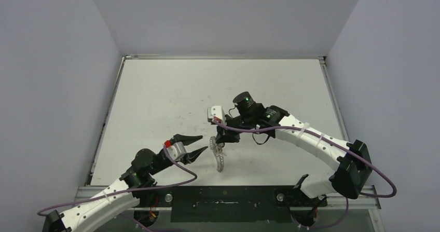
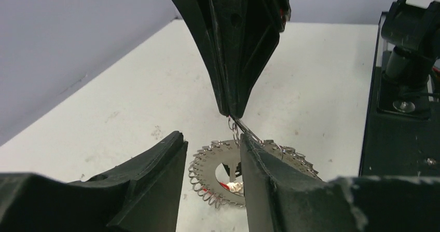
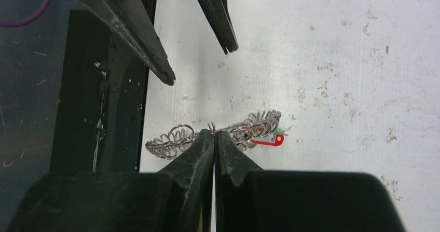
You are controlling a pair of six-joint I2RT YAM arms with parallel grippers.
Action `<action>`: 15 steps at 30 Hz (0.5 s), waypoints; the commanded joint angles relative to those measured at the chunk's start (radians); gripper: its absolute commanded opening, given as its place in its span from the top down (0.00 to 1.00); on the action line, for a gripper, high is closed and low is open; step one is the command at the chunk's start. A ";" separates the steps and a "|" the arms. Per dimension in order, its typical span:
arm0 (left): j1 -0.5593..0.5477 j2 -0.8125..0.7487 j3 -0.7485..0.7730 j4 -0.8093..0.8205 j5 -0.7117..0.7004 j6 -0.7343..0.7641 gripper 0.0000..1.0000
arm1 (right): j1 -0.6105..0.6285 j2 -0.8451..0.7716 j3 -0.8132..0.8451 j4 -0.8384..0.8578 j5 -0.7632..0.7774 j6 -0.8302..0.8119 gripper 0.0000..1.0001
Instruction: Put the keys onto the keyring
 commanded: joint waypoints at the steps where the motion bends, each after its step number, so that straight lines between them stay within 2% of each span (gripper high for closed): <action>1: 0.000 0.081 0.067 -0.038 0.030 -0.010 0.60 | 0.022 -0.001 0.059 0.029 0.015 -0.008 1.00; 7: -0.001 0.221 0.128 -0.036 0.060 -0.013 0.61 | 0.040 0.009 0.070 0.024 0.031 -0.011 1.00; 15: -0.001 0.320 0.144 0.041 0.097 -0.023 0.67 | 0.045 0.016 0.074 0.023 0.040 -0.012 1.00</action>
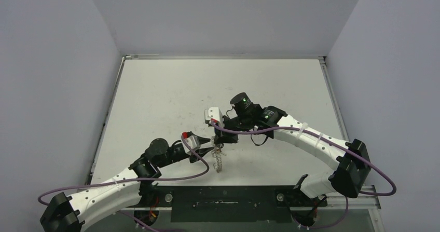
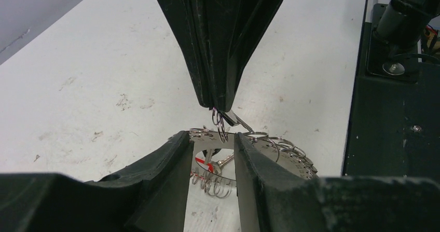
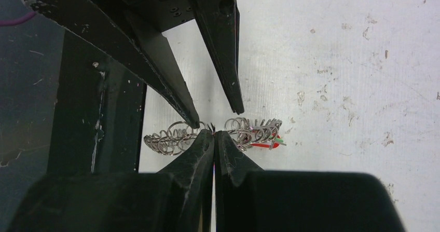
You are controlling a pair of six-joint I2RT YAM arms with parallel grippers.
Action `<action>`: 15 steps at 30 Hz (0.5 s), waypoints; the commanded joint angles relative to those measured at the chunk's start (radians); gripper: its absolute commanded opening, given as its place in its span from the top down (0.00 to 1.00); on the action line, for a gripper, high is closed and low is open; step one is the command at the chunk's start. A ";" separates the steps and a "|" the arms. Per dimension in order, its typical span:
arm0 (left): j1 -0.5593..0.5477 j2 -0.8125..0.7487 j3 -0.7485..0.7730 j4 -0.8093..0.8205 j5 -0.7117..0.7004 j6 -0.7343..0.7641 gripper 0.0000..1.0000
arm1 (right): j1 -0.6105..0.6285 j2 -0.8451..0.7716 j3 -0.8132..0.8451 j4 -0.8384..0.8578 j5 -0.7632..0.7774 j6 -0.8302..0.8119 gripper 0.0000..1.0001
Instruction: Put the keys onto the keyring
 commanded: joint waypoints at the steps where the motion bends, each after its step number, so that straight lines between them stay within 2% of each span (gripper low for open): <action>1: -0.001 0.040 0.056 0.079 0.038 -0.018 0.67 | 0.006 0.000 0.054 0.036 0.003 -0.009 1.00; 8: -0.002 0.085 0.064 0.108 0.045 -0.027 0.70 | 0.009 0.003 0.055 0.035 0.005 -0.008 1.00; 15: -0.001 0.112 0.061 0.137 0.039 -0.030 0.80 | 0.011 -0.002 0.051 0.036 0.007 -0.008 1.00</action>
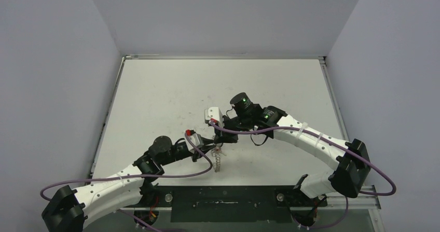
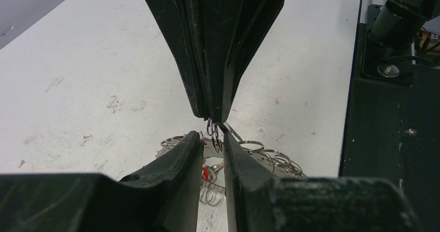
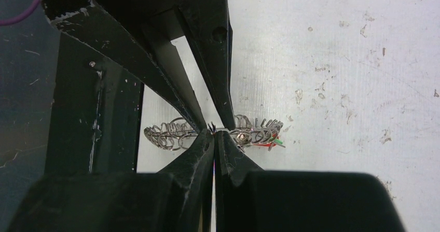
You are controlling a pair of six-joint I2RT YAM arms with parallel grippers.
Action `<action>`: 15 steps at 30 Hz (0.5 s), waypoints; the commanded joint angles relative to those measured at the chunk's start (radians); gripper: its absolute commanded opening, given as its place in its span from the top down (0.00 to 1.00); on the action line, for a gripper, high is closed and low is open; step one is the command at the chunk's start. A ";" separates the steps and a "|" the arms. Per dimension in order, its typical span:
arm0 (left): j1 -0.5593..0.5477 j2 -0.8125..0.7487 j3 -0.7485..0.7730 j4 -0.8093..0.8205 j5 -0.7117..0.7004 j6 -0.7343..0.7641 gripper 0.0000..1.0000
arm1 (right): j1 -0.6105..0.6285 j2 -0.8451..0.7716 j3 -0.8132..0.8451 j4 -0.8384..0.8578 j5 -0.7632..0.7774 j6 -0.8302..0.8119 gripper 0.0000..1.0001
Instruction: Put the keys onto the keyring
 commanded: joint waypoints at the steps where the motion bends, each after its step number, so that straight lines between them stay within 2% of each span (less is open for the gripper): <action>1: -0.001 0.017 0.043 0.077 0.011 -0.007 0.81 | 0.011 -0.004 0.049 0.037 -0.006 -0.008 1.00; 6: -0.001 0.029 0.039 0.083 0.010 0.006 1.00 | 0.009 -0.007 0.049 0.036 0.000 -0.008 1.00; 15: -0.002 -0.029 0.016 0.038 -0.009 0.021 1.00 | -0.029 -0.018 0.029 0.045 0.001 0.015 1.00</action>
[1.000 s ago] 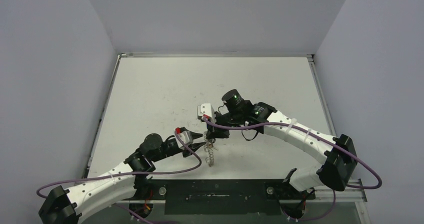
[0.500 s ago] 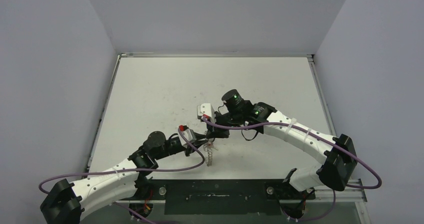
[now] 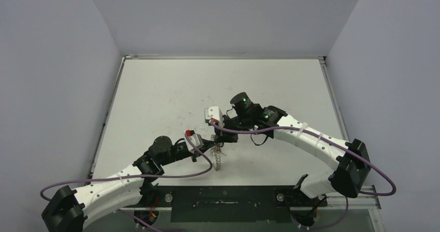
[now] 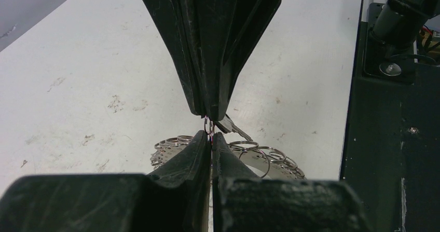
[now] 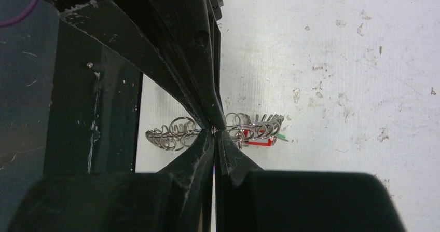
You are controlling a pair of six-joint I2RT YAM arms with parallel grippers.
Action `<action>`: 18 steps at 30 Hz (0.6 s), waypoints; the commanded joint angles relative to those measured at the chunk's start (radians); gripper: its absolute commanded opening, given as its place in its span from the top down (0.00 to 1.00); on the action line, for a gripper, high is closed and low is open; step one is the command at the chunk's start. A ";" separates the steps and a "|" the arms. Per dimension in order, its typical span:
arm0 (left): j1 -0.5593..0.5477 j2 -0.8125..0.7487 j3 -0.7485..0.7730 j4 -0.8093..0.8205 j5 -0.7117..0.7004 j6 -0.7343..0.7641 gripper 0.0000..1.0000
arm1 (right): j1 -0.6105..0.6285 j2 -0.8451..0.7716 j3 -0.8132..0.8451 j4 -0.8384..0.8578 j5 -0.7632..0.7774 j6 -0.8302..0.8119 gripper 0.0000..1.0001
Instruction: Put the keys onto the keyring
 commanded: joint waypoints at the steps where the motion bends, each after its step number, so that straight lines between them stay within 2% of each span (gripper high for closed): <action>1: -0.002 -0.049 0.012 0.022 -0.012 0.015 1.00 | -0.026 -0.020 0.022 0.048 -0.005 0.014 1.00; 18: -0.001 -0.091 -0.011 -0.008 -0.027 0.017 1.00 | -0.078 0.042 -0.071 0.105 0.002 0.041 1.00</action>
